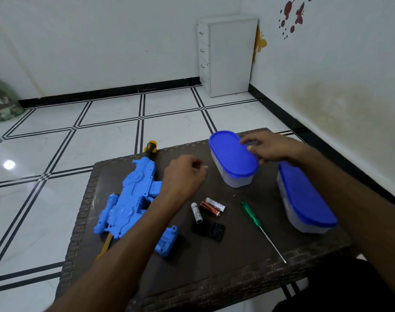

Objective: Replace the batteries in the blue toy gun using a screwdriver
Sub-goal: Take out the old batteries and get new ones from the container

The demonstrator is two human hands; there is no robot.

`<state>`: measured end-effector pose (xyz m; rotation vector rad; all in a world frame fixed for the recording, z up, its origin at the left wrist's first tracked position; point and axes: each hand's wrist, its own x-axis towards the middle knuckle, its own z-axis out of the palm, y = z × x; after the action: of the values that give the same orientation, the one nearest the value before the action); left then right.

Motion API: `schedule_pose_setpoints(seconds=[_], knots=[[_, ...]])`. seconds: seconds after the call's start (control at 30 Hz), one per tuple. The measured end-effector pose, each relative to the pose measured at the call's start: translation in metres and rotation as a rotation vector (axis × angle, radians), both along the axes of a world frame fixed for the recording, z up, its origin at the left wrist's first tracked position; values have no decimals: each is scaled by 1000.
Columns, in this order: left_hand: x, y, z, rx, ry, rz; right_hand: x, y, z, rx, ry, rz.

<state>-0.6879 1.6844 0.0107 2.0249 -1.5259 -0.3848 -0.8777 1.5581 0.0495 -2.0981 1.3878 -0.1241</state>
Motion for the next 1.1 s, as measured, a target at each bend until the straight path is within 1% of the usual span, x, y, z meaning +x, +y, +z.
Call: schedule_pose_setpoints(seconds=[0.07,0.1,0.17,0.27,0.37,0.43,0.5,0.53,0.6,0.67,0.73,0.8,0.87,0.93,1.03,1.1], knots=[[-9,-3,0,13,66,0,-3,4,1,106,-79,-60],[-13,-5,1,22,104,2,-4,5,1,119,-77,-64],[-20,-8,0,58,194,5,0,6,0,110,-60,-59],[-25,-11,-5,75,395,15,4,6,-3,71,-49,-52],[-24,-15,-15,94,555,32,7,7,-8,-56,36,-5],[-22,-14,-17,102,593,1,11,12,-12,-116,125,57],[-19,-11,-16,126,604,-38,16,17,-15,-103,243,117],[-16,-9,-16,142,584,-56,18,20,-16,-85,289,134],[-10,-8,-18,152,492,-74,21,21,-14,-51,312,134],[0,-9,-19,130,311,-58,22,16,-9,-35,300,118],[9,-11,-17,102,184,-25,24,9,-6,-39,305,105],[16,-13,-14,91,119,-12,25,3,-7,-39,307,57],[19,-15,-11,70,85,-2,24,-5,-10,22,264,-23],[21,-16,-9,24,61,2,23,-13,-10,75,221,-42],[22,-21,-8,-8,-16,-33,23,-31,-2,-27,254,4],[20,-25,-8,-5,-47,-39,24,-45,2,-97,233,18]])
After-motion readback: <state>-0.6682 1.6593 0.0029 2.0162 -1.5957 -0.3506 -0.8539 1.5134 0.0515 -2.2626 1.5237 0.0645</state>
